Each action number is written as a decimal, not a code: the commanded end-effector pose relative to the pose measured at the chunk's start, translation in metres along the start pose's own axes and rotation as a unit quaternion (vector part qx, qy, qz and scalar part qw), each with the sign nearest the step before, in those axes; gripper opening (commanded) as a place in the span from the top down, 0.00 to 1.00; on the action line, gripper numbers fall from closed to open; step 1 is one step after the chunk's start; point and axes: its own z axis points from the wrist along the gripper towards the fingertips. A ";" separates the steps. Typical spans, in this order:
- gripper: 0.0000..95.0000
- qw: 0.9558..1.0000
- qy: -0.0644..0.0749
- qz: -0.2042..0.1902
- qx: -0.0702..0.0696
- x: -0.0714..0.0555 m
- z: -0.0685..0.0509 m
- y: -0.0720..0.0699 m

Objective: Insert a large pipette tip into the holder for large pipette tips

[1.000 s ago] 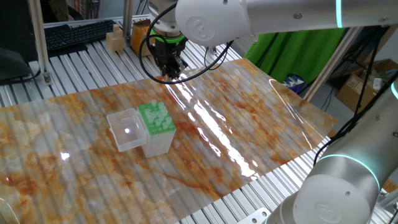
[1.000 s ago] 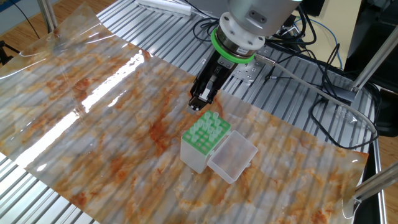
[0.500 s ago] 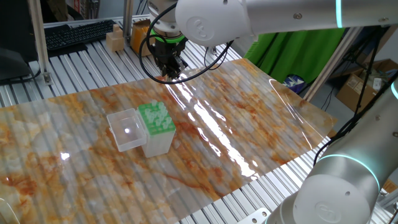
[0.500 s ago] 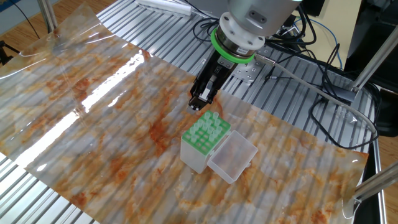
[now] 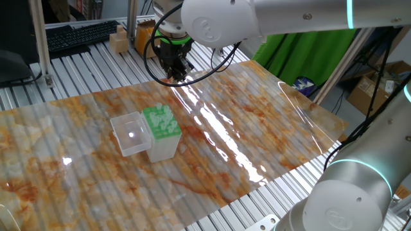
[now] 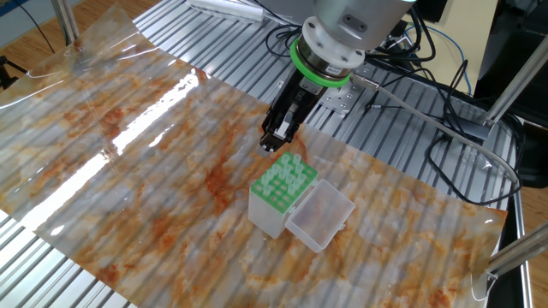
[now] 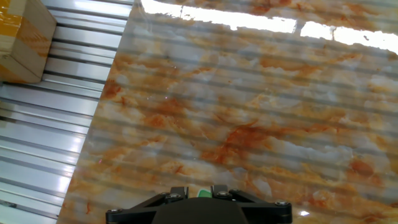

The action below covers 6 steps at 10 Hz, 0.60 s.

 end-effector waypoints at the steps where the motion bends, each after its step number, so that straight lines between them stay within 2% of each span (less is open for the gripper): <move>1: 1.00 0.981 0.124 -0.146 -0.016 -0.010 0.002 0.001; 6: 1.00 0.981 0.124 -0.150 -0.015 -0.010 0.002 0.002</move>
